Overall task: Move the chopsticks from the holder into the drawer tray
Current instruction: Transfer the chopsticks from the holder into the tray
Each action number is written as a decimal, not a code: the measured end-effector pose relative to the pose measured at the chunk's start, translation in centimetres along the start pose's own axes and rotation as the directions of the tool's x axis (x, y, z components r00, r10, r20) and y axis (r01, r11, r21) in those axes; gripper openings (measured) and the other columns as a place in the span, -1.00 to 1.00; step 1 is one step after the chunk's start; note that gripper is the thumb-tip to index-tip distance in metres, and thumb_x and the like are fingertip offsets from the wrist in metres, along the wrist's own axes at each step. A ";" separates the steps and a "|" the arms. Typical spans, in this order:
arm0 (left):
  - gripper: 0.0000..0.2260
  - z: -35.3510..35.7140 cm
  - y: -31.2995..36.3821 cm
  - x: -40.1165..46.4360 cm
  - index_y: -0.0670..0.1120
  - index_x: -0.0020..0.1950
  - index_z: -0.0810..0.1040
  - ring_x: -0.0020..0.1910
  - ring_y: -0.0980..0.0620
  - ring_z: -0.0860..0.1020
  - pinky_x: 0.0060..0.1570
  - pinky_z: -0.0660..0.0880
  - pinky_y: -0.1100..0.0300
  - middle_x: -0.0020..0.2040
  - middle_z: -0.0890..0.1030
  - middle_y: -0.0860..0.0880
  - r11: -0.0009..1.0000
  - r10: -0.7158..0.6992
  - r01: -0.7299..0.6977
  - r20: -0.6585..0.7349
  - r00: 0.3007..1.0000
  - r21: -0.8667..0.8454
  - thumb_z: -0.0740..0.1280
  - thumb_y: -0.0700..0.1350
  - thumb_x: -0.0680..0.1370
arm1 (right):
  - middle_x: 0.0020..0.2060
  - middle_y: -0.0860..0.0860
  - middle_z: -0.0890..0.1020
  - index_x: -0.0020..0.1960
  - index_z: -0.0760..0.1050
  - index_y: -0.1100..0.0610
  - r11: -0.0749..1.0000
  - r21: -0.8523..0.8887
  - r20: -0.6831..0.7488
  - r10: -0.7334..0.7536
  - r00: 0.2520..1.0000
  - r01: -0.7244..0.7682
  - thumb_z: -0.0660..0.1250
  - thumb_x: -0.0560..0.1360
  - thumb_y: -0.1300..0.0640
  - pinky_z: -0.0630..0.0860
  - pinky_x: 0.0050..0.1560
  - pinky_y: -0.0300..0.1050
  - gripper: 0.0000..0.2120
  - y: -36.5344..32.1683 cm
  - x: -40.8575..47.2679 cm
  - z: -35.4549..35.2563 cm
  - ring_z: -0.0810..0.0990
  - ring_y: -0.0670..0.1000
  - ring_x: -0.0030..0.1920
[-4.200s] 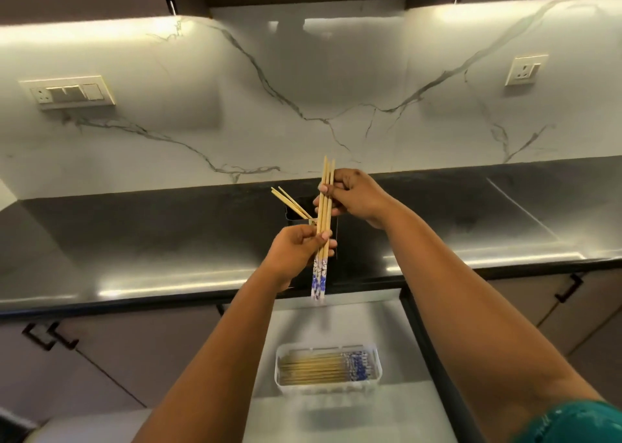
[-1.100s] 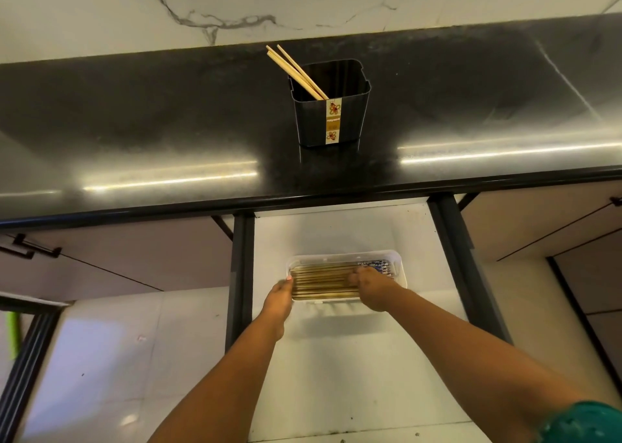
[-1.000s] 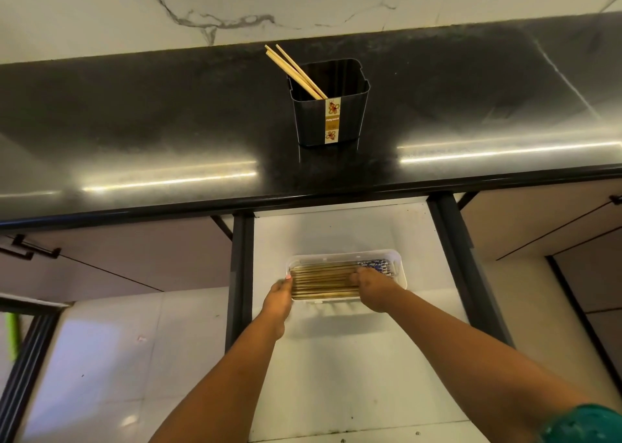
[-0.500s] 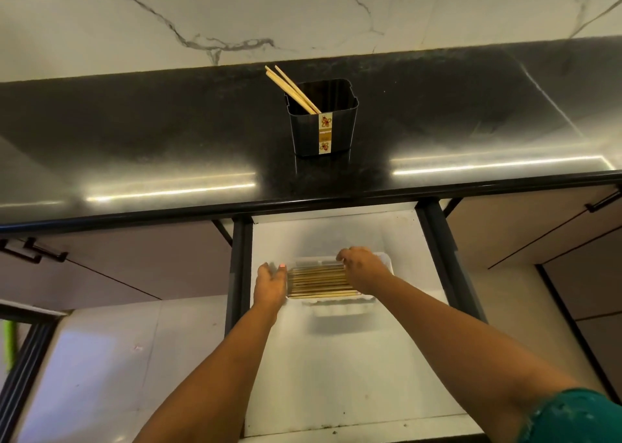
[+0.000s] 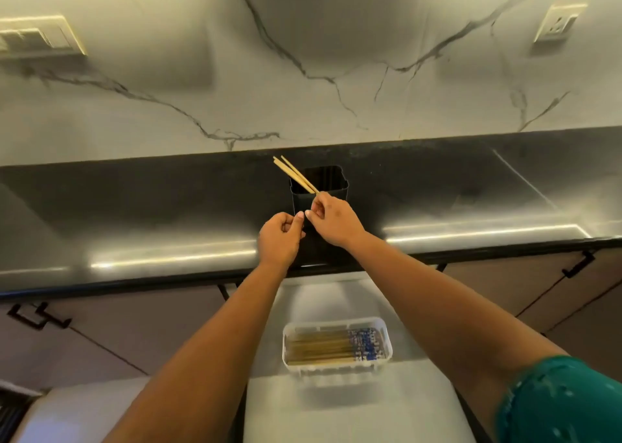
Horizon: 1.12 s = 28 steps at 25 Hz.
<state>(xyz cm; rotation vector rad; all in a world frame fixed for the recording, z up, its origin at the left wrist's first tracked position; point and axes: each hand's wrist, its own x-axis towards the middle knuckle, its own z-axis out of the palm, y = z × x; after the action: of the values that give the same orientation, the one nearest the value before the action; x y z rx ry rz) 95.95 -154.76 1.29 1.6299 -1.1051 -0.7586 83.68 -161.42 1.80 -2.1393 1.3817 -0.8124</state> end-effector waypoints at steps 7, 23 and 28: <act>-0.61 -0.7 2.5 6.4 -0.07 0.39 0.38 0.18 0.01 0.53 0.11 0.51 0.16 0.26 0.53 -0.01 0.991 -0.079 0.083 0.041 0.996 -0.103 0.24 -0.26 0.56 | -0.01 0.06 0.58 0.16 0.49 0.13 0.995 -0.030 0.014 0.097 0.995 -0.097 0.26 0.54 0.23 0.52 -0.03 -0.12 -0.79 0.2 9.4 -1.4 0.57 -0.01 -0.05; -0.69 -1.3 -1.7 12.3 -0.08 0.33 0.46 0.14 0.10 0.55 0.00 0.44 0.34 0.16 0.60 0.02 0.979 -0.139 0.145 0.051 0.989 -0.142 0.28 -0.20 0.58 | -0.10 0.09 0.52 0.19 0.49 0.21 0.817 -0.528 0.247 0.411 0.878 -0.234 0.32 0.53 0.25 0.51 -0.12 -0.12 -0.76 3.0 19.8 5.9 0.54 0.03 -0.15; -0.72 -1.3 -1.5 11.2 -0.08 0.30 0.48 0.12 0.11 0.54 0.07 0.45 0.27 0.15 0.59 0.02 0.969 -0.177 0.183 0.052 0.983 -0.169 0.27 -0.19 0.59 | -0.02 0.15 0.59 0.14 0.51 0.20 0.928 -0.293 0.137 0.278 0.951 -0.229 0.26 0.57 0.21 0.54 -0.01 -0.03 -0.83 2.8 18.8 3.7 0.59 0.12 -0.04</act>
<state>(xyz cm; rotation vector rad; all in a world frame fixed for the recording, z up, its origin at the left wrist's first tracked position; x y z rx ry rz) 101.91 -164.47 0.58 1.5870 -0.8979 -0.9794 90.46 -179.59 1.50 -2.1062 1.7108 -0.3370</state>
